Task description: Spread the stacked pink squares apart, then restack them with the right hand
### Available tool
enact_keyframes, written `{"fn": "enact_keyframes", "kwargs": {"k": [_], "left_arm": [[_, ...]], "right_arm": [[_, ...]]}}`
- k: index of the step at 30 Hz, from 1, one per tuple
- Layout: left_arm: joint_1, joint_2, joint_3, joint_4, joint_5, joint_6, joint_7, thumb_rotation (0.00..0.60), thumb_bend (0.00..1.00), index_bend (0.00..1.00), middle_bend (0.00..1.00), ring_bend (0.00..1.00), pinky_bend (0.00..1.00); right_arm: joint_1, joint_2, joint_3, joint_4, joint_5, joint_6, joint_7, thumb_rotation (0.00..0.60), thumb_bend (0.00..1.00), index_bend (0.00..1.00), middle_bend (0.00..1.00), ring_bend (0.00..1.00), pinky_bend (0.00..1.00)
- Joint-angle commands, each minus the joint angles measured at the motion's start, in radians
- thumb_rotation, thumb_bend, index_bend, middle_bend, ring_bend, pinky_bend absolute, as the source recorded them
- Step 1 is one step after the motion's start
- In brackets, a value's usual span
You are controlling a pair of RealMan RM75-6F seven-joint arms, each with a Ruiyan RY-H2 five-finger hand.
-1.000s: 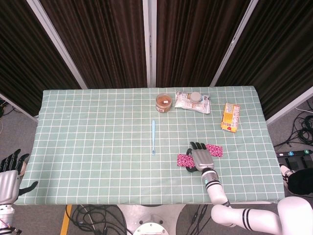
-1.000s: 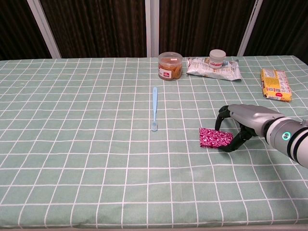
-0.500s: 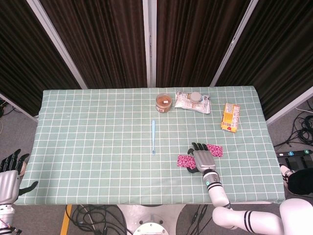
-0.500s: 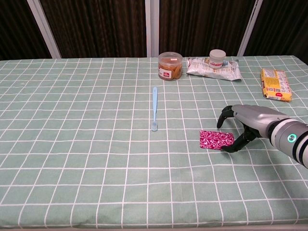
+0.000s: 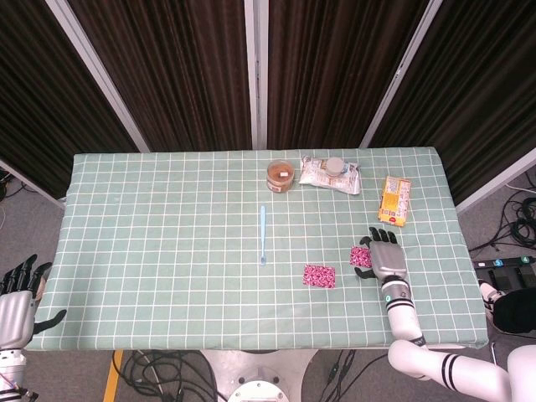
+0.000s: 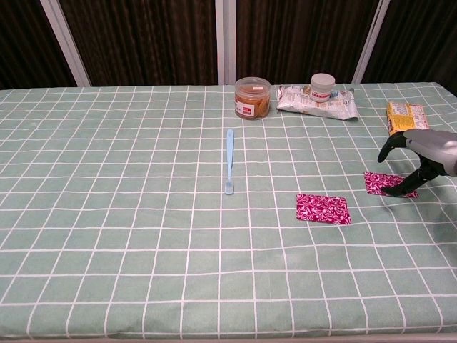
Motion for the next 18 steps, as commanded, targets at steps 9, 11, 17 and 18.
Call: {"fn": "enact_keyframes", "kwargs": {"k": [9, 11, 17, 18], "left_arm": [[0.002, 0.010, 0.002, -0.015, -0.004, 0.000, 0.012, 0.600, 0.17, 0.22, 0.15, 0.11, 0.13], [0.000, 0.010, 0.002, -0.017, -0.004, -0.003, 0.014, 0.600, 0.17, 0.22, 0.15, 0.11, 0.13], [-0.003, 0.011, 0.000, -0.019, -0.005, -0.007, 0.015, 0.600, 0.17, 0.22, 0.15, 0.11, 0.13], [-0.003, 0.011, 0.001, -0.019, -0.004, -0.007, 0.014, 0.600, 0.17, 0.22, 0.15, 0.11, 0.13]], "right_arm": [[-0.008, -0.046, -0.002, 0.131, -0.012, -0.076, 0.048, 0.483, 0.17, 0.27, 0.04, 0.00, 0.00], [-0.006, -0.053, 0.000, 0.147, -0.015, -0.086, 0.052, 0.481, 0.17, 0.27, 0.04, 0.00, 0.00], [-0.008, -0.065, 0.003, 0.173, -0.027, -0.099, 0.059, 0.485, 0.17, 0.28, 0.04, 0.00, 0.00], [-0.009, -0.066, 0.004, 0.176, -0.028, -0.100, 0.060, 0.483, 0.17, 0.29, 0.04, 0.00, 0.00]]}}
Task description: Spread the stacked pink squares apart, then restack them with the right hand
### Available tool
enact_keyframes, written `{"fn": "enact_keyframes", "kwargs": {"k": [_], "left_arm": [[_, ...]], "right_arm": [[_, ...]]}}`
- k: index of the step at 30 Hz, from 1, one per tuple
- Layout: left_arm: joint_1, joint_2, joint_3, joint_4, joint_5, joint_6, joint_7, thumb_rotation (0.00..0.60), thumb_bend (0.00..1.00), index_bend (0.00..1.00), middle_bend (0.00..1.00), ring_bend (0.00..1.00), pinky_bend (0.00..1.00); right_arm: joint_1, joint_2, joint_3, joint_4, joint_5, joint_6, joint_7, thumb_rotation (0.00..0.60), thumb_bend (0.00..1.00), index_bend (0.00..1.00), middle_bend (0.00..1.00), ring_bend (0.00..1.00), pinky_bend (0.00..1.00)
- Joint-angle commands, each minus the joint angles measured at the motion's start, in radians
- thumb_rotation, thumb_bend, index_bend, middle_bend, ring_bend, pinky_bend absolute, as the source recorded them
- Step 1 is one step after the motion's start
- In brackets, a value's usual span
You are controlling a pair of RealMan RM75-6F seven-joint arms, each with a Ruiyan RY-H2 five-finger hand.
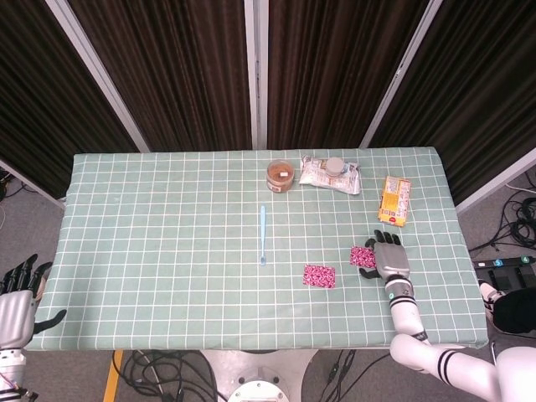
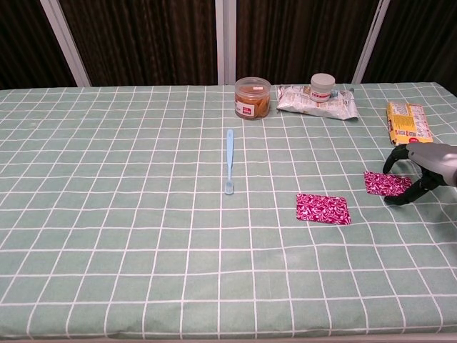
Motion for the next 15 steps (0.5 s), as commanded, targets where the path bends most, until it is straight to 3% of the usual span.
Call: {"fn": "enact_keyframes", "kwargs": {"k": [1, 15], "left_arm": [[0.000, 0.001, 0.001, -0.001, 0.001, 0.000, -0.003, 0.600, 0.17, 0.22, 0.15, 0.11, 0.13], [0.001, 0.000, 0.002, 0.002, 0.003, 0.001, -0.011, 0.600, 0.17, 0.22, 0.15, 0.11, 0.13]], "right_arm": [[-0.002, -0.003, 0.002, 0.006, -0.003, -0.003, 0.002, 0.480, 0.17, 0.29, 0.04, 0.00, 0.00], [-0.016, -0.004, 0.011, 0.005, -0.014, 0.005, 0.006, 0.478, 0.17, 0.39, 0.05, 0.00, 0.00]]}}
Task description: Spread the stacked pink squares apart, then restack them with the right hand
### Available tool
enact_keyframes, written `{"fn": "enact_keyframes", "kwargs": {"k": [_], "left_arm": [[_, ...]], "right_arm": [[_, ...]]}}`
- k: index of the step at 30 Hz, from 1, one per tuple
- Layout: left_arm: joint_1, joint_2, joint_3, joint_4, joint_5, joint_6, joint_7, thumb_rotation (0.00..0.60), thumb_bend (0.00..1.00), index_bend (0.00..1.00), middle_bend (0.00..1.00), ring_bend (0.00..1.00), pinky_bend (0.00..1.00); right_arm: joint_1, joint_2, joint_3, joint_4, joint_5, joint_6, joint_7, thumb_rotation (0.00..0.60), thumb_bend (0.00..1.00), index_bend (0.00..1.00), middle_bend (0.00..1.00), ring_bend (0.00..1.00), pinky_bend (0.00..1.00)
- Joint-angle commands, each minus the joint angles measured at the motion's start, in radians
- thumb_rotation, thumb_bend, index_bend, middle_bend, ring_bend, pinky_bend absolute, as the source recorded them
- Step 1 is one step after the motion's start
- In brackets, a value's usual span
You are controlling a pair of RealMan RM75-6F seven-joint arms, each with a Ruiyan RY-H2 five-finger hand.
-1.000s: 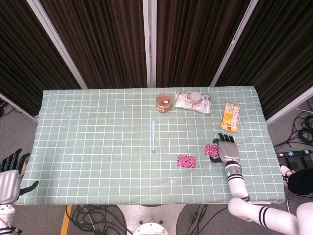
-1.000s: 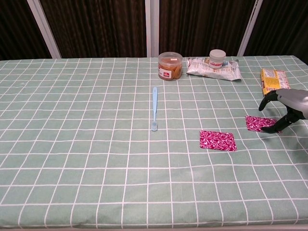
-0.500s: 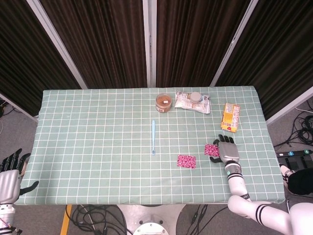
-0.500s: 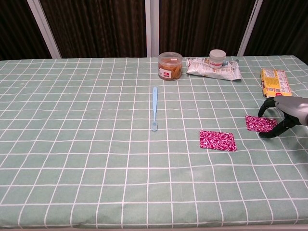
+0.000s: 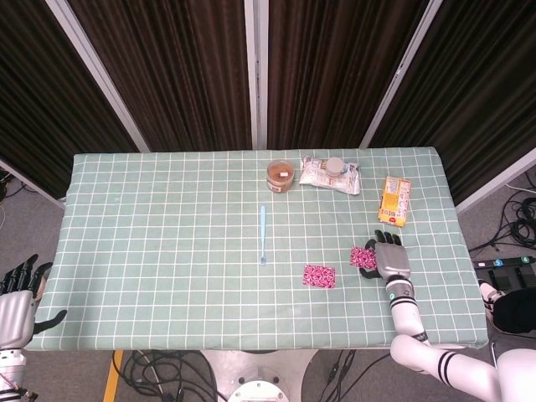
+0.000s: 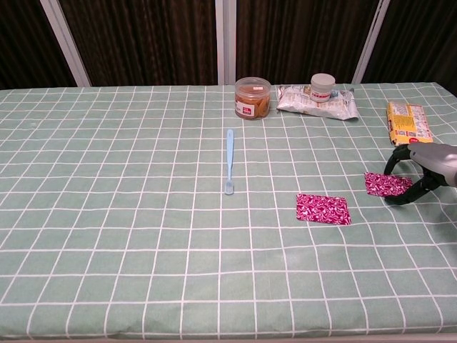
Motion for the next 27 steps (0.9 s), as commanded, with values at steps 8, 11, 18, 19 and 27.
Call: {"fn": "enact_keyframes", "kwargs": {"k": [8, 11, 18, 19, 27], "left_arm": [[0.001, -0.001, 0.000, 0.001, 0.000, 0.002, -0.002, 0.600, 0.17, 0.22, 0.15, 0.11, 0.13], [0.002, -0.002, 0.000, 0.002, 0.000, 0.002, -0.002, 0.600, 0.17, 0.22, 0.15, 0.11, 0.13], [0.003, 0.001, -0.001, 0.003, -0.001, 0.005, -0.004, 0.600, 0.17, 0.22, 0.15, 0.11, 0.13], [0.003, 0.002, -0.001, 0.004, -0.001, 0.005, -0.004, 0.600, 0.17, 0.22, 0.15, 0.11, 0.13], [-0.001, 0.000, -0.002, 0.002, 0.003, 0.003, -0.001, 0.600, 0.17, 0.22, 0.15, 0.11, 0.13]], "right_arm": [[-0.005, 0.006, 0.007, -0.004, -0.011, 0.004, 0.000, 0.493, 0.17, 0.40, 0.06, 0.00, 0.00], [-0.005, 0.005, 0.008, 0.000, -0.008, -0.002, 0.000, 0.483, 0.17, 0.40, 0.06, 0.00, 0.00], [-0.016, 0.052, 0.019, -0.078, -0.044, 0.027, 0.016, 0.486, 0.17, 0.40, 0.06, 0.00, 0.00], [-0.018, 0.064, 0.021, -0.098, -0.048, 0.032, 0.018, 0.485, 0.17, 0.39, 0.06, 0.00, 0.00], [-0.016, 0.138, 0.026, -0.296, -0.072, 0.049, 0.015, 0.476, 0.17, 0.39, 0.06, 0.00, 0.00]]}}
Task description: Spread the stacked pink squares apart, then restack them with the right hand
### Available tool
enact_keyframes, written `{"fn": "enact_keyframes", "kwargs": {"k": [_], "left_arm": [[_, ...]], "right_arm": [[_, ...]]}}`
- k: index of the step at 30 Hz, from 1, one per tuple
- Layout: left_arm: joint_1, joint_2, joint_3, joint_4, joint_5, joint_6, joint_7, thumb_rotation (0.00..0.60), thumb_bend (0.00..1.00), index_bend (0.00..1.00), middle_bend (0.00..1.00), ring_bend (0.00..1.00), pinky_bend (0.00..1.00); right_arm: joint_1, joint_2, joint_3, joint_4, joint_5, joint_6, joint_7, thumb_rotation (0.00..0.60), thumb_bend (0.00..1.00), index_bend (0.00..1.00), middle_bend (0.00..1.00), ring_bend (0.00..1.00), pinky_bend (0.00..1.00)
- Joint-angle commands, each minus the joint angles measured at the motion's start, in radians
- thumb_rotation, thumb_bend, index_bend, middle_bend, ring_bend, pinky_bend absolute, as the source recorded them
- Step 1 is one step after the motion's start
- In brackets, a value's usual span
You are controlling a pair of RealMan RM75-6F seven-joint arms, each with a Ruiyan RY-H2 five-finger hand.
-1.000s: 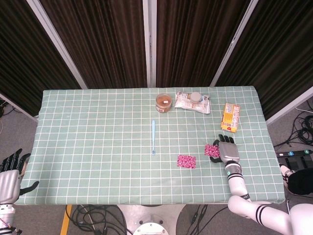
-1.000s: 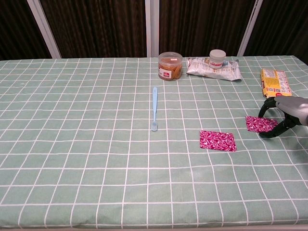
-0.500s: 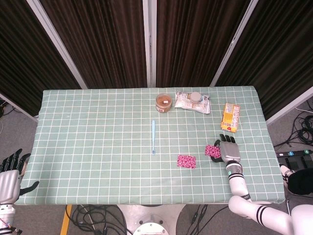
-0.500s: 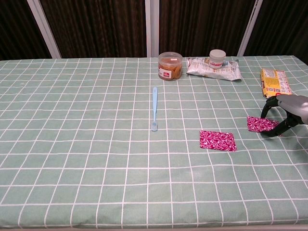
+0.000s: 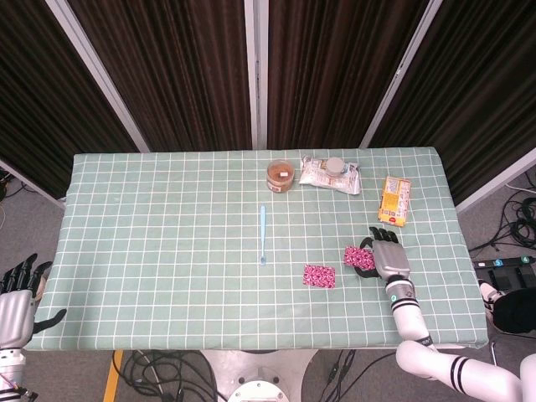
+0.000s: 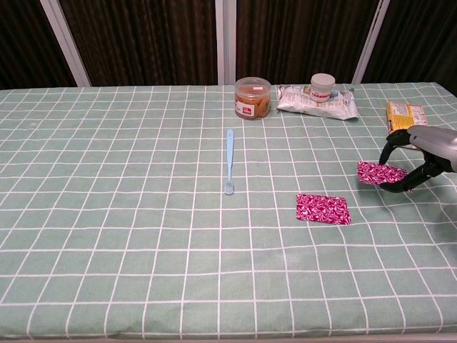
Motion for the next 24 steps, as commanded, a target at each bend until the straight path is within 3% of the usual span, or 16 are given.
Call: {"fn": "enact_keyframes", "kwargs": {"k": [1, 6, 24], "left_arm": [[0.000, 0.001, 0.000, -0.001, 0.000, 0.001, 0.000, 0.600, 0.17, 0.22, 0.15, 0.11, 0.13], [0.004, 0.003, 0.001, 0.000, 0.001, 0.006, -0.003, 0.600, 0.17, 0.22, 0.15, 0.11, 0.13], [0.015, -0.005, 0.005, 0.014, -0.006, 0.008, -0.017, 0.600, 0.17, 0.22, 0.15, 0.11, 0.13]], "right_arm": [[0.007, 0.024, -0.002, -0.081, -0.018, 0.008, -0.007, 0.478, 0.17, 0.39, 0.06, 0.00, 0.00], [0.040, -0.016, -0.008, -0.113, -0.011, 0.001, -0.040, 0.486, 0.17, 0.39, 0.06, 0.00, 0.00], [0.101, -0.117, -0.050, -0.051, 0.012, -0.012, -0.097, 0.478, 0.17, 0.38, 0.06, 0.00, 0.00]]}}
